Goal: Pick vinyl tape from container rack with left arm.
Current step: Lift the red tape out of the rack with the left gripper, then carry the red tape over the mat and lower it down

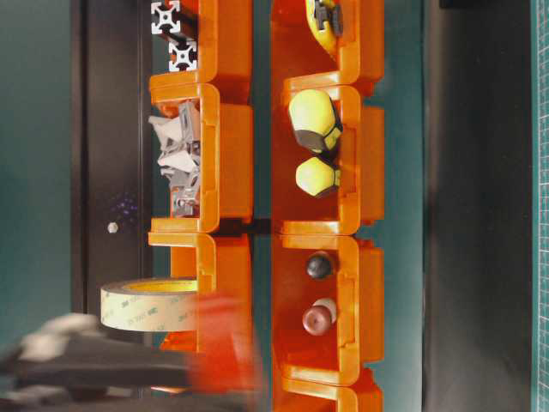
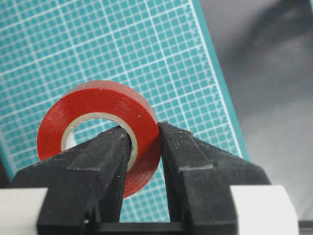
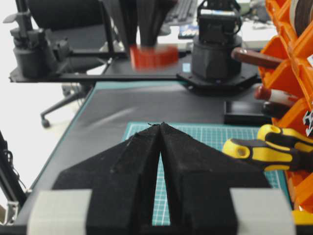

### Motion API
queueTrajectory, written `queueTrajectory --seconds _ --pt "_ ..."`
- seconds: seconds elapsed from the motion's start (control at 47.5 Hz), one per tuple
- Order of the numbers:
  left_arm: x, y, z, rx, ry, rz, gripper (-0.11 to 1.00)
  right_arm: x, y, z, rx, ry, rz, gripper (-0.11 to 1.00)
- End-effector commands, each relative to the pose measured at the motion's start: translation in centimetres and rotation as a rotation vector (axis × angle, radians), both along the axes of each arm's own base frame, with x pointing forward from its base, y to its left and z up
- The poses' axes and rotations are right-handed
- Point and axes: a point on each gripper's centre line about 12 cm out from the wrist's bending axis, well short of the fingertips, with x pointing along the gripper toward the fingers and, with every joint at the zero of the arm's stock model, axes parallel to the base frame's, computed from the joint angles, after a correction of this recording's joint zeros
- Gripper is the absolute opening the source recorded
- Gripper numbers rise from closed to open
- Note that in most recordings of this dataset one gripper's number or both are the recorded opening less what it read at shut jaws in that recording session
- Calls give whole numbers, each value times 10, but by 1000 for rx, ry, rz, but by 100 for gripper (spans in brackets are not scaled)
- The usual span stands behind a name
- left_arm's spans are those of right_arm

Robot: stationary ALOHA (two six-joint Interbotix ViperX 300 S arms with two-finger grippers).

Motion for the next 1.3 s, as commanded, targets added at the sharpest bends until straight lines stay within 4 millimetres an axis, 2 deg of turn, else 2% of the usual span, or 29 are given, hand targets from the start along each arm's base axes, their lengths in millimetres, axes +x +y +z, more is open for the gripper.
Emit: queueTrajectory --seconds 0.0,0.189,0.358,0.589,0.779,1.284 --pt "-1 5 -19 -11 -41 5 20 1 1 13 8 -42 2 1" --pt "6 13 -50 -21 -73 16 20 1 1 14 8 -44 2 1" --pt "13 18 -85 -5 -16 27 20 1 1 14 9 -50 2 1" --pt "26 20 -108 -1 -4 31 20 1 1 16 11 -62 2 1" --pt "28 22 -115 0 5 39 20 1 1 16 11 -60 2 1" --pt "35 21 -111 -18 -49 43 21 2 1 14 9 -53 2 1"
